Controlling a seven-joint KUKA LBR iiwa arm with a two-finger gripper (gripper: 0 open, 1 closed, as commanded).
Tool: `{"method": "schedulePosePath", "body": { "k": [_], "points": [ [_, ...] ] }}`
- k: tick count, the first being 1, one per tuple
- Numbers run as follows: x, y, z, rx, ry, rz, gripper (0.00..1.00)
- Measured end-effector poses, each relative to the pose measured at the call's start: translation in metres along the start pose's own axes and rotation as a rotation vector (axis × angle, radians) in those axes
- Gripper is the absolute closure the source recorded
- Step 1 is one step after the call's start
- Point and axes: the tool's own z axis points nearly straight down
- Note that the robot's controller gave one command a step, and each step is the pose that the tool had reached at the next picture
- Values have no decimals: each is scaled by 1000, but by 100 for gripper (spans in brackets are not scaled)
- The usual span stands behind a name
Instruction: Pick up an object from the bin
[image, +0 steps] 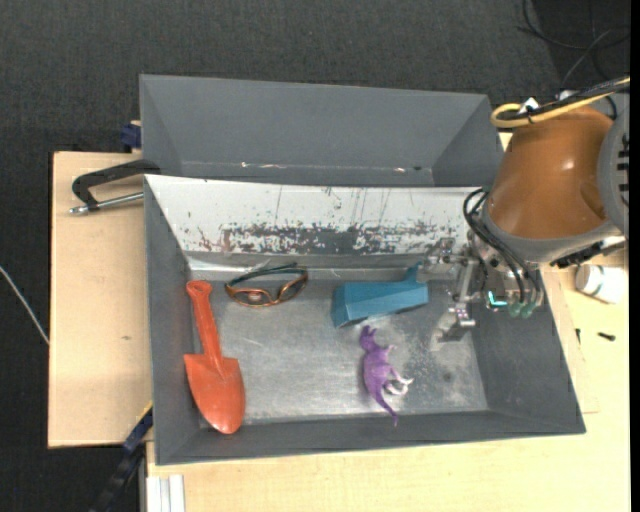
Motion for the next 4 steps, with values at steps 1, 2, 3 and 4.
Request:
{"method": "schedulePosePath", "body": {
  "k": [1, 2, 3, 4],
  "points": [
    [-2, 0, -4, 1, -8, -1, 0],
    [-27, 17, 30, 3, -16, -51, 0],
    [-27, 61, 82, 3, -17, -206, 0],
    [-67, 24, 114, -11, -3, -68, 100]
  ]
}}
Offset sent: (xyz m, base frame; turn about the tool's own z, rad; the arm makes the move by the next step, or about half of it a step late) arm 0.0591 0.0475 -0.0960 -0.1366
